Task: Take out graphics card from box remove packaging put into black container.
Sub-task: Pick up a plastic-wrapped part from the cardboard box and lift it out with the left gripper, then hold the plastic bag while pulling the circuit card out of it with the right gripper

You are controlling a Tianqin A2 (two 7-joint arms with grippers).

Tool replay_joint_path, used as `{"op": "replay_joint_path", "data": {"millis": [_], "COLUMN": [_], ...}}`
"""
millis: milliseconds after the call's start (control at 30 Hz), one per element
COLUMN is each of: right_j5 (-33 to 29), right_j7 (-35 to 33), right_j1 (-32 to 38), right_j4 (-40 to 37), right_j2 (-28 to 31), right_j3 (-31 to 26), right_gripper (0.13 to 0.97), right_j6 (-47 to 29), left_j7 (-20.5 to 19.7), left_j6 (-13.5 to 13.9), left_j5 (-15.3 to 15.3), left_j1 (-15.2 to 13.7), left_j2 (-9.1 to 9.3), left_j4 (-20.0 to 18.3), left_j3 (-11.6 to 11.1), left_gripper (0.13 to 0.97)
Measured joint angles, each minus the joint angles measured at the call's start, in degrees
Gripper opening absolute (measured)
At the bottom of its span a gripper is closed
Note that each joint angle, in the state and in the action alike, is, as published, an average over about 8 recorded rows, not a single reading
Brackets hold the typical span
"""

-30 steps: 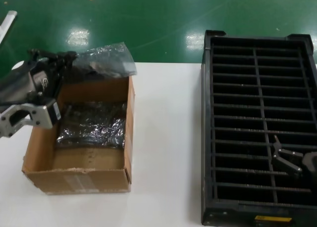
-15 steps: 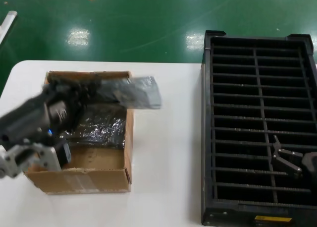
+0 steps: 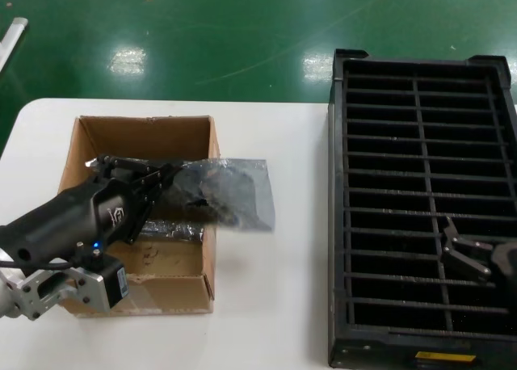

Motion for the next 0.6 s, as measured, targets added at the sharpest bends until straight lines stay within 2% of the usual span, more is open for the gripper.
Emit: {"op": "replay_joint_path", "data": {"millis": [367,600], "right_j5": [2.38,3.65], "right_j7": [-6.45,-8.49], "right_j1": [4.69,7.65], "right_j4": [0.67,0.24], "right_j2": [-6.7,-7.49], "right_j3": [2.6,1.8], "right_gripper": [0.966,0.966], "right_j6": [-7.57,-11.93], "left_j7": [0.0,0.0], "left_j6": [0.0,0.0], "left_j5": [0.0,0.0], "left_j1": [0.0,0.0], "left_j2": [0.0,0.0], "left_j4": [0.0,0.0], "left_j3": [0.0,0.0], "left_gripper": [0.138,0.138]}}
